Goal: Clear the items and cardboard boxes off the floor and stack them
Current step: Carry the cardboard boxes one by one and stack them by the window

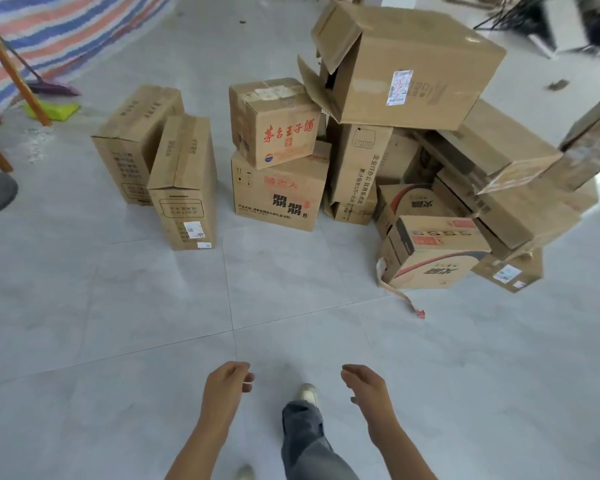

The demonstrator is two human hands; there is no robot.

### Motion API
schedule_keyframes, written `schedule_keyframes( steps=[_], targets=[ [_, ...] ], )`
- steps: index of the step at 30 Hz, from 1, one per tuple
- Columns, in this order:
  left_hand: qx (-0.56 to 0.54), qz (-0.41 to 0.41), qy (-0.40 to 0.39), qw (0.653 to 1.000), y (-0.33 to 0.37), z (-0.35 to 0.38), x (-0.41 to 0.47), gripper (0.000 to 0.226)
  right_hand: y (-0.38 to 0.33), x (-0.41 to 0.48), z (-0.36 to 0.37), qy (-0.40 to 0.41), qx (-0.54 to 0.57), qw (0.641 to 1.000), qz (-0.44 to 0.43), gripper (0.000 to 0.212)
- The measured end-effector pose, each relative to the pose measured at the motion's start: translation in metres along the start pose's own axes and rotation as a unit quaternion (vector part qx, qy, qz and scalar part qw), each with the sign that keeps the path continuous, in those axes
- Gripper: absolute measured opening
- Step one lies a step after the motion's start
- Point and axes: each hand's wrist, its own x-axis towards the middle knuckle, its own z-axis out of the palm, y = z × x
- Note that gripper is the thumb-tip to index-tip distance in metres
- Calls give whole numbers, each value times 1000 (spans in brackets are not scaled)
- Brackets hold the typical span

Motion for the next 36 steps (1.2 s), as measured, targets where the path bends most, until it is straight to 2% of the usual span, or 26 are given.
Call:
schedule_keyframes(
  steps=[5, 10, 17, 26, 32, 36],
  targets=[
    [-1, 28, 42, 999, 48, 13, 55, 15, -46, 64, 5, -34, 6, 999, -27, 13],
    [-4, 49, 65, 997, 101, 44, 105, 15, -111, 137, -10, -33, 45, 996, -68, 12],
    [-7, 19, 91, 996, 131, 69, 146, 16, -144, 199, 0, -88, 17, 995, -44, 11],
    [-67, -39, 176, 981, 162, 30, 226, 15, -205, 275, 64, -150, -51, 987, -41, 12],
    [-130, -22, 194, 972, 231, -17, 327, 12, -283, 334, 123, -136, -76, 985, -69, 11],
    [-128, 12, 185, 974, 285, -44, 380, 13, -332, 364, 167, -129, -83, 986, -67, 12]
  ],
)
